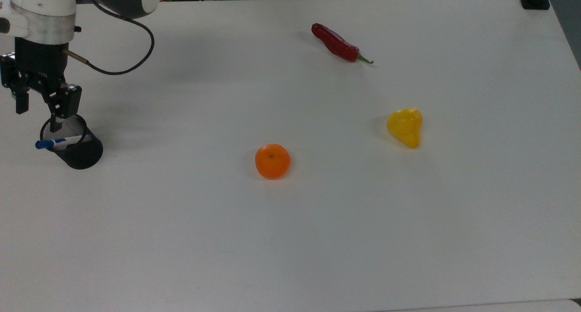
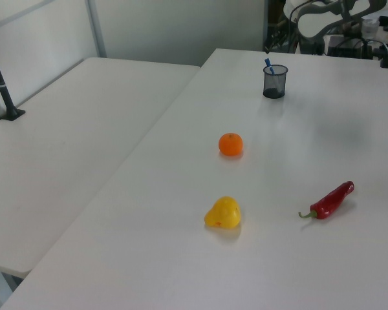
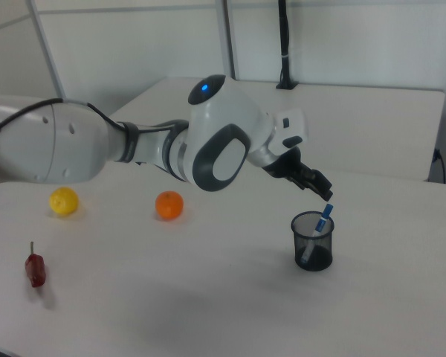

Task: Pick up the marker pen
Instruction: 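Lower the open gripper over the blue-capped marker in the cup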

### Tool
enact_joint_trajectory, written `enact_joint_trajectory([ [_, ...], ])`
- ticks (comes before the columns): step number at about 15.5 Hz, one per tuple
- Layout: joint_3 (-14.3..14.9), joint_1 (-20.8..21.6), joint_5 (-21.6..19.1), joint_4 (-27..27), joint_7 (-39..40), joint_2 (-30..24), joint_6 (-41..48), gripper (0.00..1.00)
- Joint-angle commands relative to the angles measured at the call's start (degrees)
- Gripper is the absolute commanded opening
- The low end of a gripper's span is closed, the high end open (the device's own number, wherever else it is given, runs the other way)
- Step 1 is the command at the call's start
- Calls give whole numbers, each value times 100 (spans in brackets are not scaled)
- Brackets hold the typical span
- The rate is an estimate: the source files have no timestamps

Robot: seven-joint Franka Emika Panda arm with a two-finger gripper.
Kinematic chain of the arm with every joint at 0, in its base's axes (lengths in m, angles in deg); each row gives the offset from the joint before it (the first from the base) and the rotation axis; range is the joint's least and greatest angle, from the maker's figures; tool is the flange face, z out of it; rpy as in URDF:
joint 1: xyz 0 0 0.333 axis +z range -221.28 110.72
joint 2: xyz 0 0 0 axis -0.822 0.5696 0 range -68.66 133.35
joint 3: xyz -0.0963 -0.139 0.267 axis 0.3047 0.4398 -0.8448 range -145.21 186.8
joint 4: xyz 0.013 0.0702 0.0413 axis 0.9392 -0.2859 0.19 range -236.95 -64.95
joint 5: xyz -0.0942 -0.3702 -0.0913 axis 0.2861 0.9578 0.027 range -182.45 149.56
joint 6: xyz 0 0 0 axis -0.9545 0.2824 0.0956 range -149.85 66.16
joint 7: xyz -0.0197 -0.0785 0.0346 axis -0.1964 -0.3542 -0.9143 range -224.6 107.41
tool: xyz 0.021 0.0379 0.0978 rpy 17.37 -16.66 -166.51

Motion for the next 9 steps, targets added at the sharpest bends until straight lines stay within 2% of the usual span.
enact_joint_trajectory([
  [1, 34, -20, 33, 1, -170, 318, -549, 72],
  [6, 34, -91, 51, 44, -161, 784, -1155, 62],
  [7, 34, -91, 68, 45, -161, 863, -1261, 55],
  [9, 34, -108, 86, 45, -135, 873, -1350, 31],
])
